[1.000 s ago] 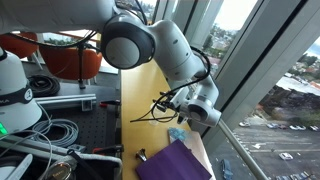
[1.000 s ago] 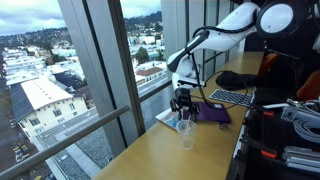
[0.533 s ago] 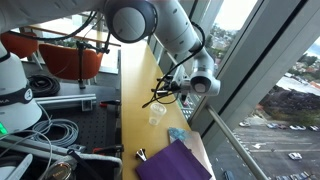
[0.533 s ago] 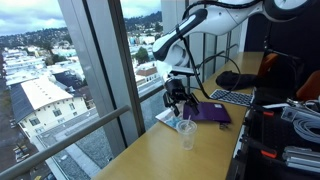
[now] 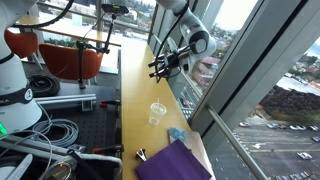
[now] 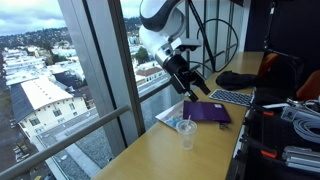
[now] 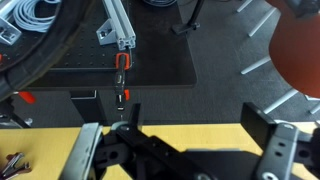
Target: Put the straw into the cup through the lid
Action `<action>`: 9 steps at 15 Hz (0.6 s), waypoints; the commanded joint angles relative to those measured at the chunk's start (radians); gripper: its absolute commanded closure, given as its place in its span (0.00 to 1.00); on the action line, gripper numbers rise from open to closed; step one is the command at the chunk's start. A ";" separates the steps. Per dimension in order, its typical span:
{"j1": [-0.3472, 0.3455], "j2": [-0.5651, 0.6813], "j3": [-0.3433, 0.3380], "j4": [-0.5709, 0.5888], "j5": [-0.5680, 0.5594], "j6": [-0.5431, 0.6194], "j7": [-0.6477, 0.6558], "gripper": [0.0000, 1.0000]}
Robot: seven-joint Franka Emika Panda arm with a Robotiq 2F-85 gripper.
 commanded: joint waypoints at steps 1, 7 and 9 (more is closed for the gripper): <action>0.033 -0.173 -0.006 -0.245 -0.159 0.154 -0.071 0.00; 0.058 -0.298 0.005 -0.590 -0.398 0.589 -0.034 0.00; 0.014 -0.344 0.033 -0.708 -0.280 0.753 -0.012 0.00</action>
